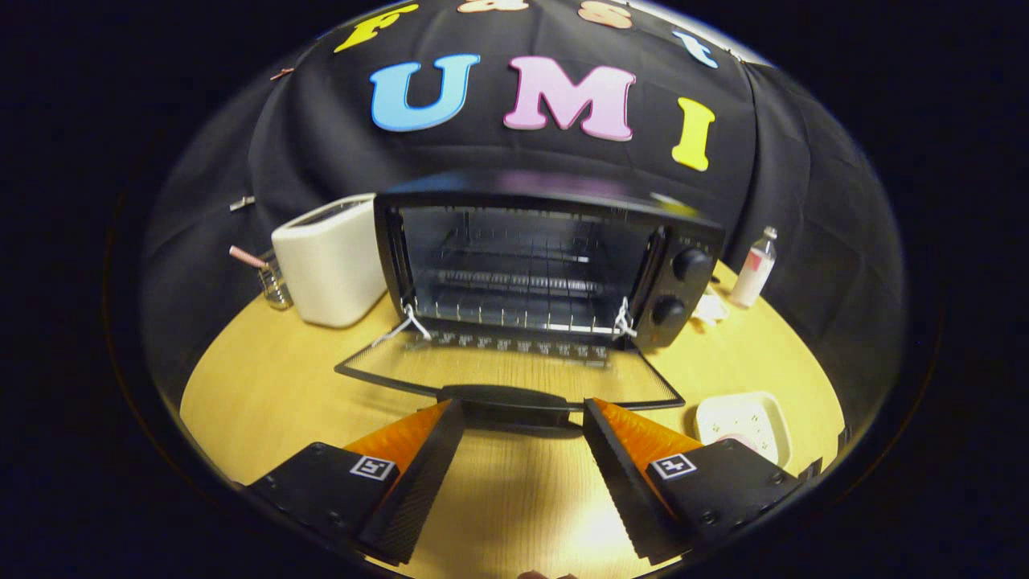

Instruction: Open the toaster oven, put the food inside, and close the toaster oven door.

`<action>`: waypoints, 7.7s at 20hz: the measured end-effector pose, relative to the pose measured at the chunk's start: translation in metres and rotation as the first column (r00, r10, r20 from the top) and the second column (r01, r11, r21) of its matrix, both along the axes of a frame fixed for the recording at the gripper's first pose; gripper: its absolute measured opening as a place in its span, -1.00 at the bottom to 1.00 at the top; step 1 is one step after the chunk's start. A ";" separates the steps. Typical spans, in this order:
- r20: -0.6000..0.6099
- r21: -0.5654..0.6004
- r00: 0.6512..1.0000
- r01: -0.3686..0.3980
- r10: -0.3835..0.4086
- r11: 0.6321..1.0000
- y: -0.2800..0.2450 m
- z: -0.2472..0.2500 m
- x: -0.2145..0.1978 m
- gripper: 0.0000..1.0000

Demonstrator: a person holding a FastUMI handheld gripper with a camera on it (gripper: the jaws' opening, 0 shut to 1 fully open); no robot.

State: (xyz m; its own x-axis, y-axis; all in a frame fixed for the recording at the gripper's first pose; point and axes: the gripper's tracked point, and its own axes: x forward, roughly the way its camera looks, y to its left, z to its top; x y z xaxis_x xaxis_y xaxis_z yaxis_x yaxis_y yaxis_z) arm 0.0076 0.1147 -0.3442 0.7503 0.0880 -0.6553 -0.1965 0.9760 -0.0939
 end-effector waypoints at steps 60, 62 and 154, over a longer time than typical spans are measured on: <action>-0.532 0.153 0.843 0.190 -0.081 0.970 -0.319 -0.046 -0.011 -0.85; -0.544 0.188 0.833 0.233 -0.096 0.954 -0.319 -0.048 -0.012 -0.85; -0.221 0.348 0.965 0.214 -0.142 0.913 -0.020 0.033 0.000 0.98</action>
State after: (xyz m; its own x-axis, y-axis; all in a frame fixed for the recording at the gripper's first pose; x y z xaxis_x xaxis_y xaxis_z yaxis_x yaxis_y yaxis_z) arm 0.0077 0.0943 -0.3110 0.6428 0.2253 -0.7321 0.0046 0.9546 0.2978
